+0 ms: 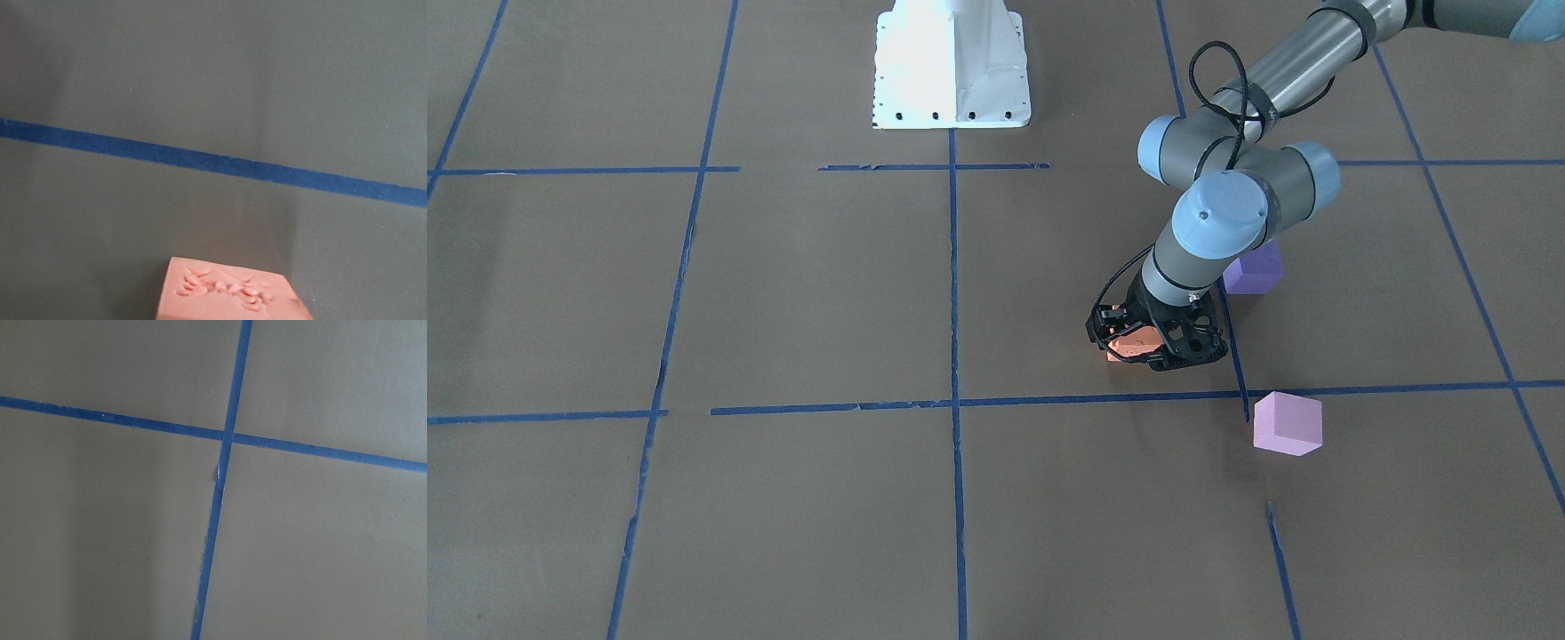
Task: Arrange blocks in a line
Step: 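Lower the left gripper and close it on the orange cube, then lift the orange cube and carry it toward the pink cube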
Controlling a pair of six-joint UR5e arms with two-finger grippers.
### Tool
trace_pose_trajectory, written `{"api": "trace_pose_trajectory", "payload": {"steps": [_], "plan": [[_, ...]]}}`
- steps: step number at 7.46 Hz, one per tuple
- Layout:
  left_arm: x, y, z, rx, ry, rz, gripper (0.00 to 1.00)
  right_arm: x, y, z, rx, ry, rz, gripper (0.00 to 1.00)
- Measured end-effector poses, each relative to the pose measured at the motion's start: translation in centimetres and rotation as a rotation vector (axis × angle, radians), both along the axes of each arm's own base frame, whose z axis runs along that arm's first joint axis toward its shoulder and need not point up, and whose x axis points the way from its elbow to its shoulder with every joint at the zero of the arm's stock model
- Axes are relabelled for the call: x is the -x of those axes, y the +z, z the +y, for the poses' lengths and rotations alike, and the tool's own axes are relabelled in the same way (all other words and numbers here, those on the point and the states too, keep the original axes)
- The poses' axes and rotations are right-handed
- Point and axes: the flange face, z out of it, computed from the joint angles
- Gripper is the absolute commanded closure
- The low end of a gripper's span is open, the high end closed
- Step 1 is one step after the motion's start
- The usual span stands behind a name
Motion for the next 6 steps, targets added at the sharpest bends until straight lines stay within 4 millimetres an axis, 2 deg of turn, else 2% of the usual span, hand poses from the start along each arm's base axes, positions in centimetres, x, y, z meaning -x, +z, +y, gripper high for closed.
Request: {"api": "trace_pose_trajectory", "payload": {"steps": [2,3,4,6], "plan": [[0.8,-0.1,-0.3,-0.023,-0.008,0.004,1.0,0.0,0.0,0.0,0.0,-0.001,0.0,0.0],[3.0,-1.3,-1.0,-0.04,-0.021,0.006,1.0,0.0,0.0,0.0,-0.001,-0.001,0.0,0.0],[5.9,-3.2,-1.3,-0.061,-0.021,-0.01,1.0,0.0,0.0,0.0,-0.001,-0.001,0.0,0.0],[12.4,-8.8,-0.1,-0.077,-0.005,-0.042,1.0,0.0,0.0,0.0,0.0,-0.001,0.0,0.0]]}}
